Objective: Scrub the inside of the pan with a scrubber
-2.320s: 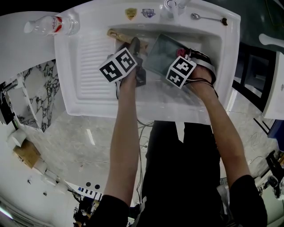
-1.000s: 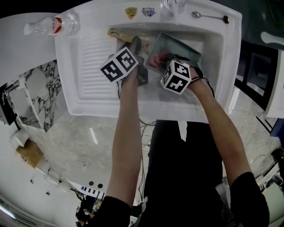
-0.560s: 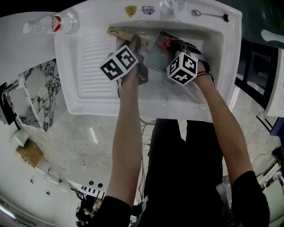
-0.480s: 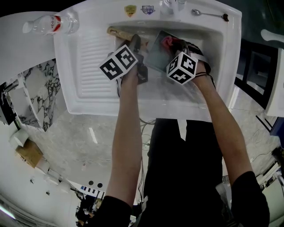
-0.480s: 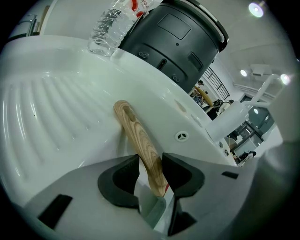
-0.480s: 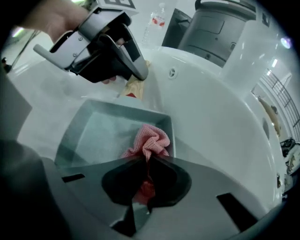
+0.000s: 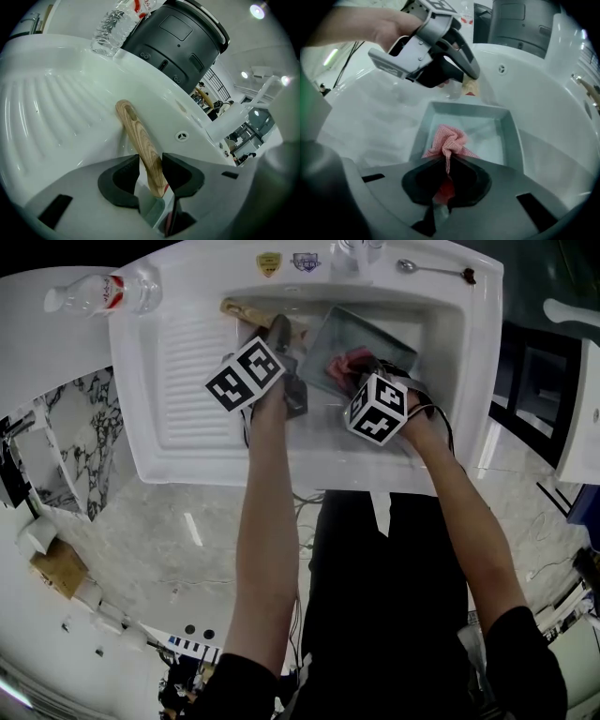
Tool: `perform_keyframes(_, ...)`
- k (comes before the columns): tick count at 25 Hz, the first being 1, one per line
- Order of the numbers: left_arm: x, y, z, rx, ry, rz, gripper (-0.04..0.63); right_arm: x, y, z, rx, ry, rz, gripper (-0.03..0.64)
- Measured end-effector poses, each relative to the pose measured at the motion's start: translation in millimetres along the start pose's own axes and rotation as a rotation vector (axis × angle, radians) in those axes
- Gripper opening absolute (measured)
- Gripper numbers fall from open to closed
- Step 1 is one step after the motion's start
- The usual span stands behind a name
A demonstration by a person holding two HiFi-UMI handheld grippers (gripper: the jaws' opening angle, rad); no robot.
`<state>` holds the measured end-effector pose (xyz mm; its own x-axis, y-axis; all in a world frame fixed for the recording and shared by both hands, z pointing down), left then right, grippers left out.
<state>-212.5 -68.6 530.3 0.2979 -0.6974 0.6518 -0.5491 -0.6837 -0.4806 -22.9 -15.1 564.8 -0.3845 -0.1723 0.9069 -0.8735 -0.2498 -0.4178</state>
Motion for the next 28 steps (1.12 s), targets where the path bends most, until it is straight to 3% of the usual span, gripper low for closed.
perform_keyframes(3, 0, 0, 0, 0.014, -0.002, -0.003, 0.167, -2, -9, -12, -0.060, 0.086, -0.058, 0.040)
perform_keyframes(6, 0, 0, 0, 0.019, -0.001, -0.006, 0.167, -4, -18, -8, -0.085, 0.083, -0.088, 0.040)
perform_keyframes(9, 0, 0, 0, 0.017, -0.005, -0.009, 0.167, -5, -21, 7, -0.049, 0.001, -0.078, 0.040)
perform_keyframes(13, 0, 1, 0, 0.018, -0.007, -0.004, 0.167, -3, -21, 33, -0.012, -0.173, -0.053, 0.040)
perform_keyframes(17, 0, 0, 0, 0.009, -0.006, -0.002, 0.167, -3, -30, 44, -0.070, -0.323, -0.191, 0.041)
perform_keyframes(19, 0, -1, 0, 0.005, -0.008, -0.003, 0.167, -5, -35, 42, -0.107, -0.340, -0.264, 0.040)
perform_keyframes(23, -1, -2, -1, 0.002, -0.006, -0.001, 0.166, -7, -37, 26, -0.108, -0.241, -0.332, 0.040)
perform_keyframes(28, -2, -2, -1, 0.000, -0.008, 0.002, 0.166, -9, -29, -7, -0.026, -0.034, -0.274, 0.040)
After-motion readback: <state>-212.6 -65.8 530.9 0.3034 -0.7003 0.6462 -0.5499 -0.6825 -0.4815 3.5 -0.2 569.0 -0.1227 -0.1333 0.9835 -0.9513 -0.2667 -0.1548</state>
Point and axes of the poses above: the fingertips, and each gripper's own axes: x forward along the fingers, z to its right, y out of its top, the point moved 9 cm from there along -x, backward along the fingers, and after that the axes turned 4 degrees about -y, right-handed, at the moved point
